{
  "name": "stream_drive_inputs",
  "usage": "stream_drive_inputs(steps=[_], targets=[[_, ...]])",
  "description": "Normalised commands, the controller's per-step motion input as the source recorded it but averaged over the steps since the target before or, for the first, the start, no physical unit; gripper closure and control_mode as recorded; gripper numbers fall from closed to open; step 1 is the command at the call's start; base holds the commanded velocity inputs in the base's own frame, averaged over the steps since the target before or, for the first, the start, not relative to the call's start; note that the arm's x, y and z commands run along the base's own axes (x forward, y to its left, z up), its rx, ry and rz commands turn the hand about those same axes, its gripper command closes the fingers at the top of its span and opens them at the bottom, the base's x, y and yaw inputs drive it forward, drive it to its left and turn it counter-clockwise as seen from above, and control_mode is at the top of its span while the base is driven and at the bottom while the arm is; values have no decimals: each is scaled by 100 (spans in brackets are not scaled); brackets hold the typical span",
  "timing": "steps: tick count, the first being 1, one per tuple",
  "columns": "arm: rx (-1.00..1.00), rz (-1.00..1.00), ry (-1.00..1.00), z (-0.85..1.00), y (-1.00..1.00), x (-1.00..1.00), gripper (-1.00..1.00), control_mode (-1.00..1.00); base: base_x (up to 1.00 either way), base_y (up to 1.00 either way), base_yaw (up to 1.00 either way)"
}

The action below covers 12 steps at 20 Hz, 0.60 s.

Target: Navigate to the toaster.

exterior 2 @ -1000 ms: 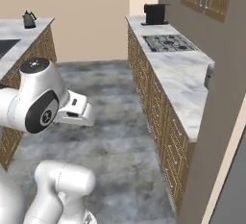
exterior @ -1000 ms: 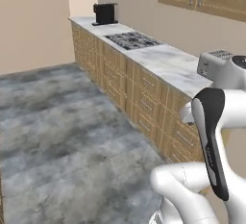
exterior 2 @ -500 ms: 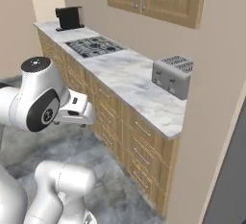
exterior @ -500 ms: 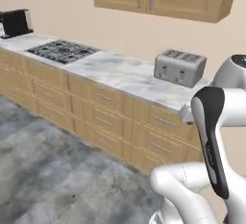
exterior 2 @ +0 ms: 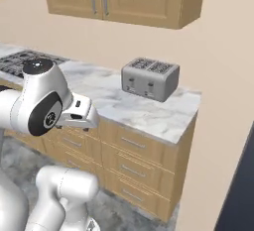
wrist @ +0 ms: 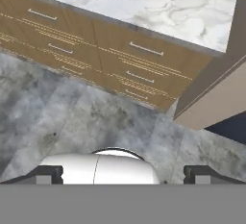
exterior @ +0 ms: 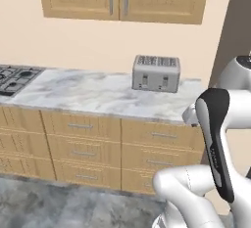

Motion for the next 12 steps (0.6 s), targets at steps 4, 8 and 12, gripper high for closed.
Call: stream_drive_inputs(steps=[4,8,12], targets=[[0,0,0,0,0,0,-100,100,61,84,-71],[0,0,0,0,0,0,-100,100,67,87,-68],[0,0,0,0,0,0,-100,100,81,60,-47]])
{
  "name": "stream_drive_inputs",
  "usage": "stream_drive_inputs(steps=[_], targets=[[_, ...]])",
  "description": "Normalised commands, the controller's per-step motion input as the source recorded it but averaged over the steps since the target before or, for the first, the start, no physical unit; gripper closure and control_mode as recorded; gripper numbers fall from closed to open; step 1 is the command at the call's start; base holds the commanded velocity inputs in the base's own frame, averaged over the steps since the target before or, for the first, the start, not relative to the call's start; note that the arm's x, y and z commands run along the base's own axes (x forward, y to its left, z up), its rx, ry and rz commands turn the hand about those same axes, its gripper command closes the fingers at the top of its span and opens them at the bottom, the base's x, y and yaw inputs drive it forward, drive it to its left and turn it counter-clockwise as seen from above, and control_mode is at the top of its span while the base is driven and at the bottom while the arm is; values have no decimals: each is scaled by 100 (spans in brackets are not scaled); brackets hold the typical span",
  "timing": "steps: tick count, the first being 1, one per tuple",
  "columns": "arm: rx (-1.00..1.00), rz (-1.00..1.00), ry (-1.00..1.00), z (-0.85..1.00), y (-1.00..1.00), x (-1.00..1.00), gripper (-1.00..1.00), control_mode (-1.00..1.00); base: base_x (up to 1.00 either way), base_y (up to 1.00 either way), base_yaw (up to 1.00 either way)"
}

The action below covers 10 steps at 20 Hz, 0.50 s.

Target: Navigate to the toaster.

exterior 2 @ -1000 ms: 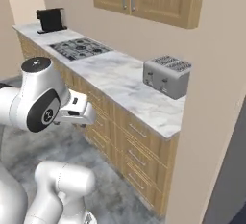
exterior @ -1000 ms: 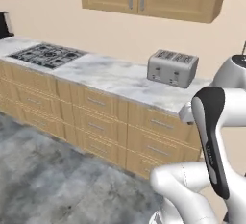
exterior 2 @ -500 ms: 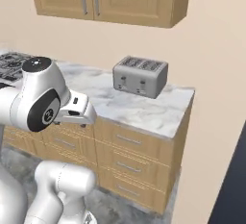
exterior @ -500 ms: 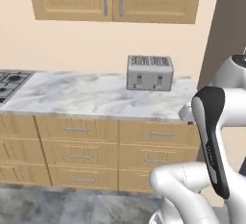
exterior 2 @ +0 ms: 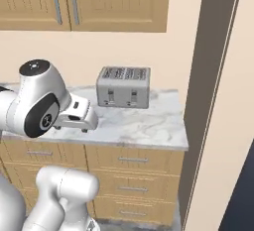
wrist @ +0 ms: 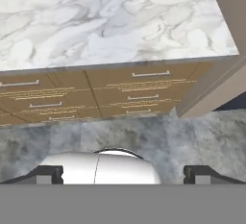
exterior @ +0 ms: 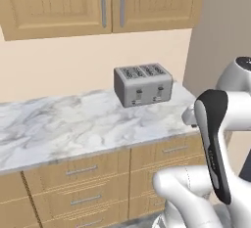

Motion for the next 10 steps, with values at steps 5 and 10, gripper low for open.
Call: stream_drive_inputs(steps=[5,10], targets=[[0,0,0,0,0,0,-100,100,88,18,-16],[0,0,0,0,0,0,-100,100,76,-28,6]])
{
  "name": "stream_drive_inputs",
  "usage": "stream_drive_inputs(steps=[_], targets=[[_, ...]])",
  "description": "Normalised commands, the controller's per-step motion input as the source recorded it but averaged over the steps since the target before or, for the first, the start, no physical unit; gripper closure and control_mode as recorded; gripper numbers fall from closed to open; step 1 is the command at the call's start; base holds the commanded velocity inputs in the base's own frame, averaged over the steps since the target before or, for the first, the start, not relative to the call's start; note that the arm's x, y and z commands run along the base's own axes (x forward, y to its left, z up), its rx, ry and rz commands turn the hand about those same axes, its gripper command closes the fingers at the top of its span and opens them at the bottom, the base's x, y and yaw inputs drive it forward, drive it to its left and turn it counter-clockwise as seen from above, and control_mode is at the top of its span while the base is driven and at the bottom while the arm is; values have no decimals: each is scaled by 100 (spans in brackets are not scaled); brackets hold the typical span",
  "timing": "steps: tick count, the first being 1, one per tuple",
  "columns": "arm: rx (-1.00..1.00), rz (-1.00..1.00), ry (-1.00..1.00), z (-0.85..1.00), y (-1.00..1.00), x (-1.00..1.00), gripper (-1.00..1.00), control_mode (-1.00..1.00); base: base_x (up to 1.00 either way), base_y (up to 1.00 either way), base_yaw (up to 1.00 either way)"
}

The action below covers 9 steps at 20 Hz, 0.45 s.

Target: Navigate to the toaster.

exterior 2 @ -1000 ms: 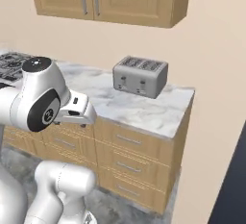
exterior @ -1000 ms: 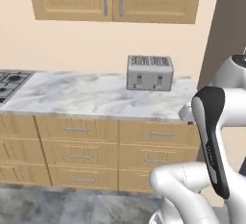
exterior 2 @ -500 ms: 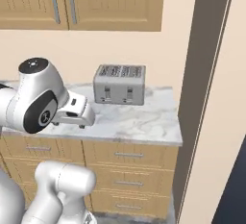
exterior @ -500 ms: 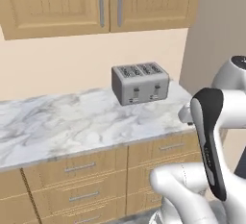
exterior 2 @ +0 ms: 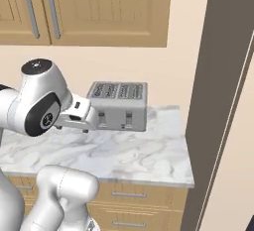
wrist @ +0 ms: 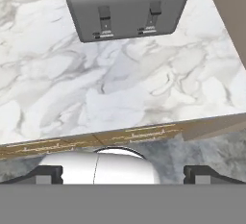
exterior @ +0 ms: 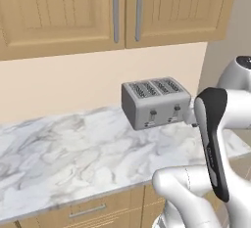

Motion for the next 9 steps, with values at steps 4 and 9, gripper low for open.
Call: stream_drive_inputs(steps=[4,9], targets=[[0,0,0,0,0,0,-100,100,55,-51,18],[0,0,0,0,0,0,-100,100,56,-42,19]])
